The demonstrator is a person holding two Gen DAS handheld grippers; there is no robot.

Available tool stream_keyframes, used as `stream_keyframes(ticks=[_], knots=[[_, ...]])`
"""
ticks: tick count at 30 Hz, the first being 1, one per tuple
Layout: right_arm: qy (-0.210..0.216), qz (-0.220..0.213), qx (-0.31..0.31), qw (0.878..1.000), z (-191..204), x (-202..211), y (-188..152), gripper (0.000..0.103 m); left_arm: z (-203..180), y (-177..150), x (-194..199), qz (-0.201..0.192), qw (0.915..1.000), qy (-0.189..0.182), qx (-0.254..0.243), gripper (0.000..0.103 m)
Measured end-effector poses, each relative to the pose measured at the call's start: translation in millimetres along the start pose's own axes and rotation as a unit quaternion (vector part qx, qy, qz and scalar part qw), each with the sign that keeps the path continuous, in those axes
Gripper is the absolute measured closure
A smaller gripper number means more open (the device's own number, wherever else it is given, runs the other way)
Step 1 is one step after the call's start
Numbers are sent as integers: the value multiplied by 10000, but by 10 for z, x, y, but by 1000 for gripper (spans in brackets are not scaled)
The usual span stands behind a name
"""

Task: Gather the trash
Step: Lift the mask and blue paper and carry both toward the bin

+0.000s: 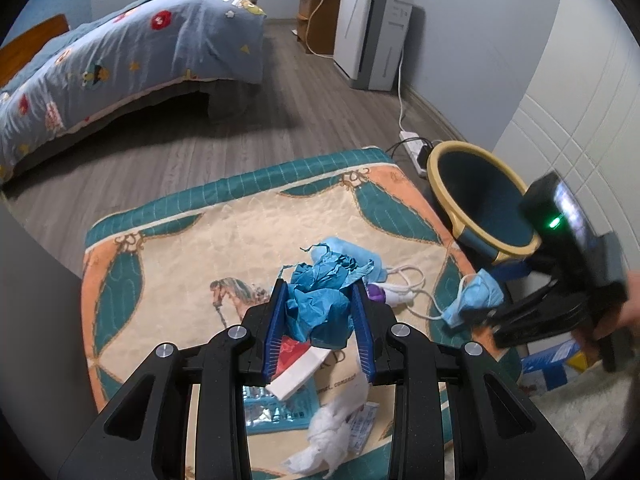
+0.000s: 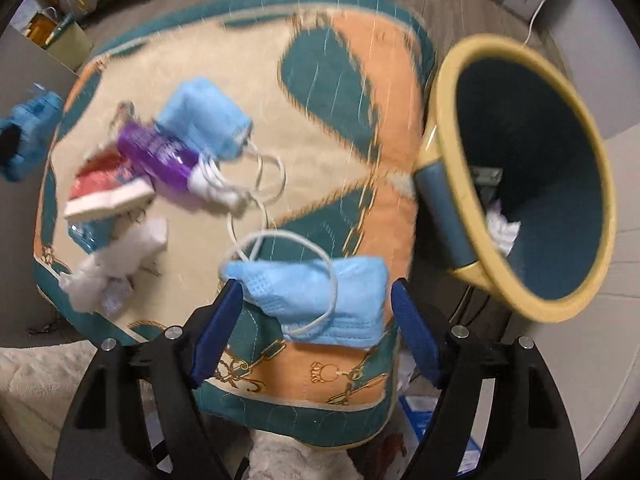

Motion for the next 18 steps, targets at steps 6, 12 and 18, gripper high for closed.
stream_keyframes(ticks=[6, 12, 18], knots=[[-4, 169, 69, 9998, 37, -143, -51, 63, -23, -5, 7, -10, 10000, 10, -51, 70], [178, -268, 43, 9995, 77, 72, 51, 77, -35, 1, 8, -19, 10000, 31, -57, 70], [406, -1147, 75, 9925, 149, 531, 238, 78, -11, 16, 35, -53, 10000, 46, -32, 70]])
Point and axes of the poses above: each gripper's, at about its wrist camera, not at the fingertips, and x roughly against the way its jaws point, z to its left, y to its top, the point moved 7 cm from there along -x, roughly the way its jaws point, and after that the axes turned 10 degrees about x, right-handed, at the moved point
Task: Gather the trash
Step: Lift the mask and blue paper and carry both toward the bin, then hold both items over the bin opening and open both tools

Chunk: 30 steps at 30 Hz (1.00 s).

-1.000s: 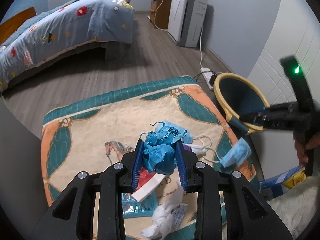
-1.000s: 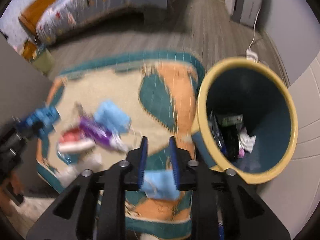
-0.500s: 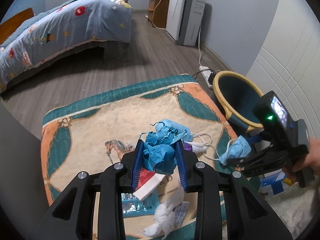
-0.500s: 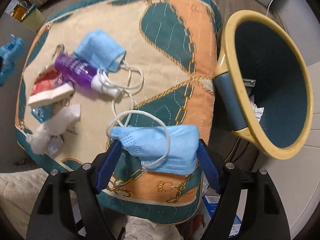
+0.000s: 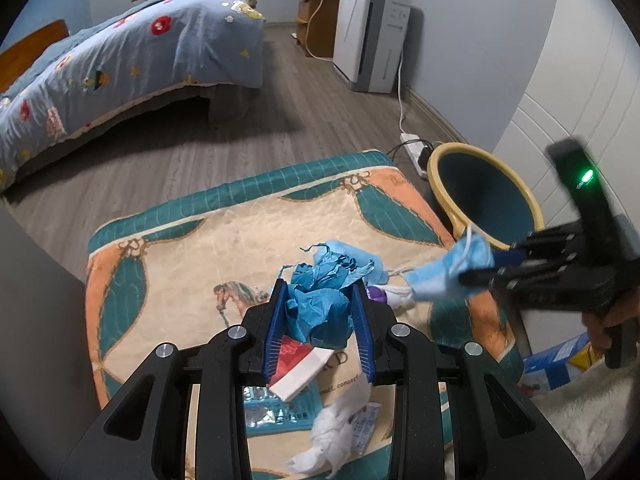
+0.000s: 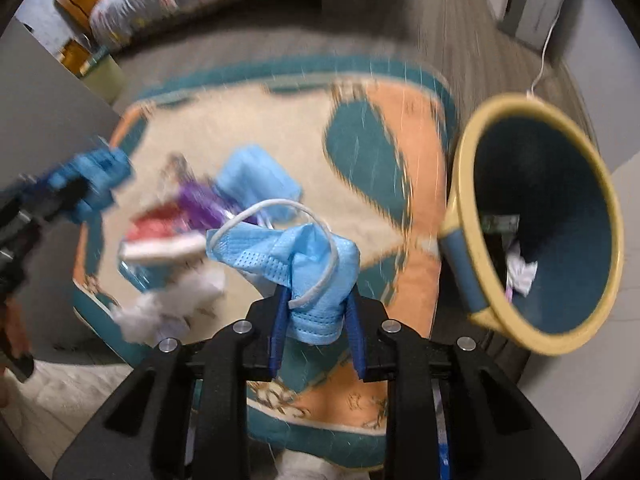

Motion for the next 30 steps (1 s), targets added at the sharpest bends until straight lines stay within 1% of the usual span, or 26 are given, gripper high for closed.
stream_keyframes(ticks=[3, 5, 7, 13, 17, 20, 24, 26, 30], knots=[[-27, -532, 82, 9985, 18, 244, 209, 78, 4, 7, 13, -31, 10000, 21, -2, 70], [-47, -752, 72, 9971, 15, 355, 305, 78, 0, 16, 31, -71, 10000, 19, 12, 70], [-3, -955, -25, 9954, 8, 472, 378, 78, -3, 38, 61, -135, 9999, 6, 25, 70], [128, -1380, -254, 9900, -133, 778, 503, 79, -43, 79, 124, -229, 9997, -63, 39, 70], [-163, -1471, -217, 9888, -261, 924, 534, 79, -122, 126, 155, -310, 9995, -43, -48, 70], [-380, -1460, -282, 9882, -454, 960, 518, 79, -217, 191, 172, -406, 9990, -106, -123, 70], [-582, -1414, -505, 9869, -775, 981, 476, 79, -416, 310, 100, -428, 9985, -117, -315, 70], [-658, -1402, -653, 9858, -948, 995, 437, 79, -503, 358, 49, -409, 9985, -167, -327, 70], [-859, -1329, -1090, 9814, -1407, 973, 295, 79, -828, 471, -112, -335, 9977, -416, -407, 70]])
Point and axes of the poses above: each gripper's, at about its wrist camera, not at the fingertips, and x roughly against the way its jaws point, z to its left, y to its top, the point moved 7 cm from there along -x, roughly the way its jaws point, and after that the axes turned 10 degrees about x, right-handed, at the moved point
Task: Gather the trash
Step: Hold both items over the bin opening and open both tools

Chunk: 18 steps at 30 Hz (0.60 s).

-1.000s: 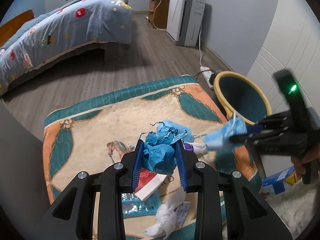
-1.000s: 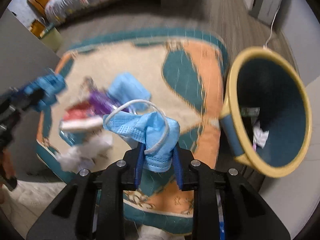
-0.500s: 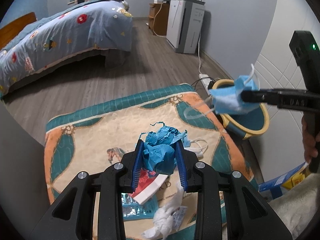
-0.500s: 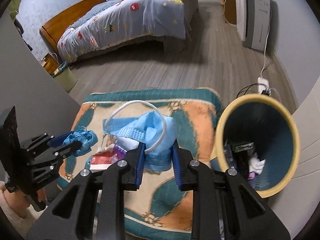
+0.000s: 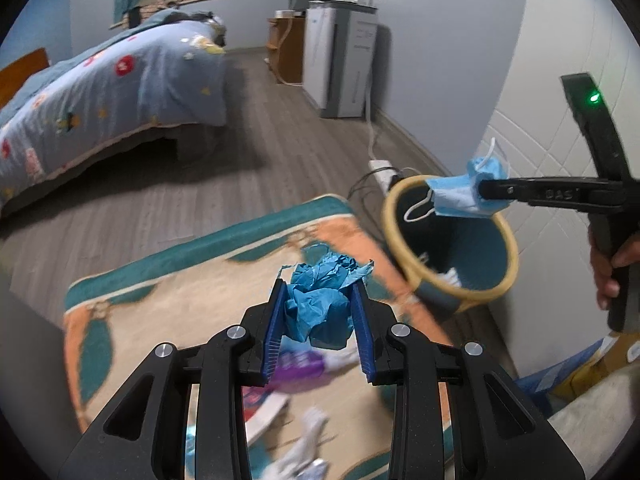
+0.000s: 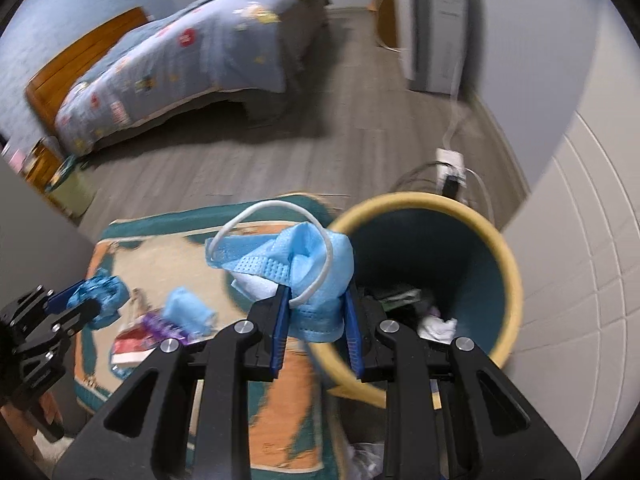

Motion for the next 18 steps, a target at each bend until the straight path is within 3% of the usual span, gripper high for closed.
stream_keyframes(ticks=[10, 13, 18], knots=[[-395, 537, -859, 9941, -712, -395, -358, 78, -824, 92, -599, 408, 9969, -580, -355, 70], [-453, 572, -1132, 9909, -866, -416, -427, 78, -1043, 90, -783, 548, 9948, -745, -417, 70], [-531, 395, -1633, 9844, -1090, -332, -463, 77, -1309, 106, -972, 569, 9927, -693, -804, 70]])
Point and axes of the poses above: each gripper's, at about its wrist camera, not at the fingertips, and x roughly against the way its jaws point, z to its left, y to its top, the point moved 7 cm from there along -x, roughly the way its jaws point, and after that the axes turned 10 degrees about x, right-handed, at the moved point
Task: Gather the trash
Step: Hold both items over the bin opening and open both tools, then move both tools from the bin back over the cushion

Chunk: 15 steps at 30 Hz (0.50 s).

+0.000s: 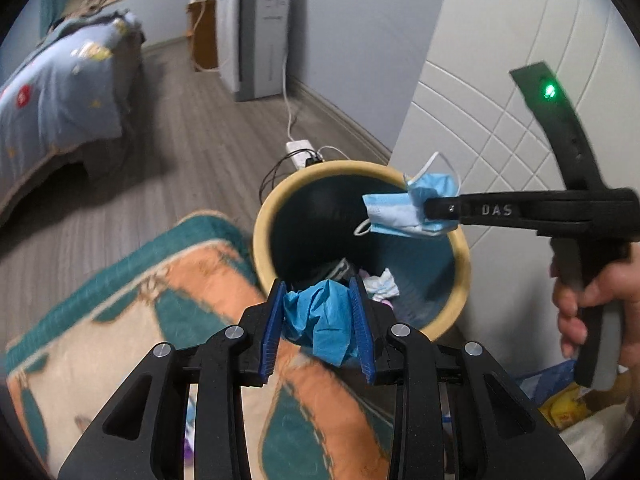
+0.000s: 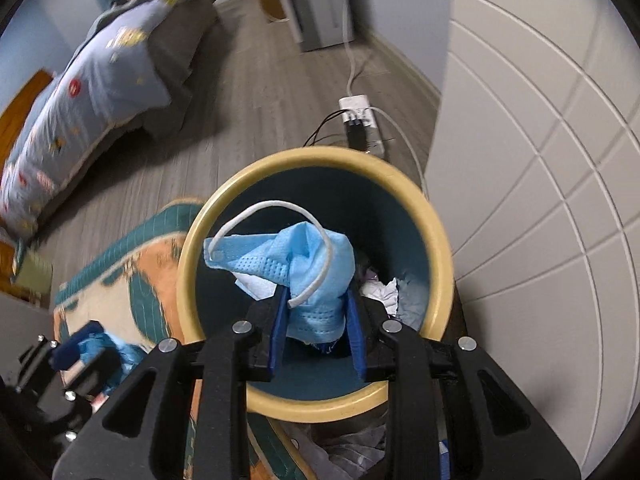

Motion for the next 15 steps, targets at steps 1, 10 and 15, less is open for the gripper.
stream_keyframes(ticks=[1, 10, 15], knots=[[-13, -19, -44, 10000, -22, 5, 6, 76, -36, 25, -30, 10, 10000, 11, -79, 68], [-55, -141, -20, 9999, -18, 43, 60, 23, -50, 198, 55, -333, 9993, 137, -125, 19], [-80, -254, 40, 9996, 0, 88, 99, 6, 90, 206, 227, -563, 9975, 429, -23, 7]])
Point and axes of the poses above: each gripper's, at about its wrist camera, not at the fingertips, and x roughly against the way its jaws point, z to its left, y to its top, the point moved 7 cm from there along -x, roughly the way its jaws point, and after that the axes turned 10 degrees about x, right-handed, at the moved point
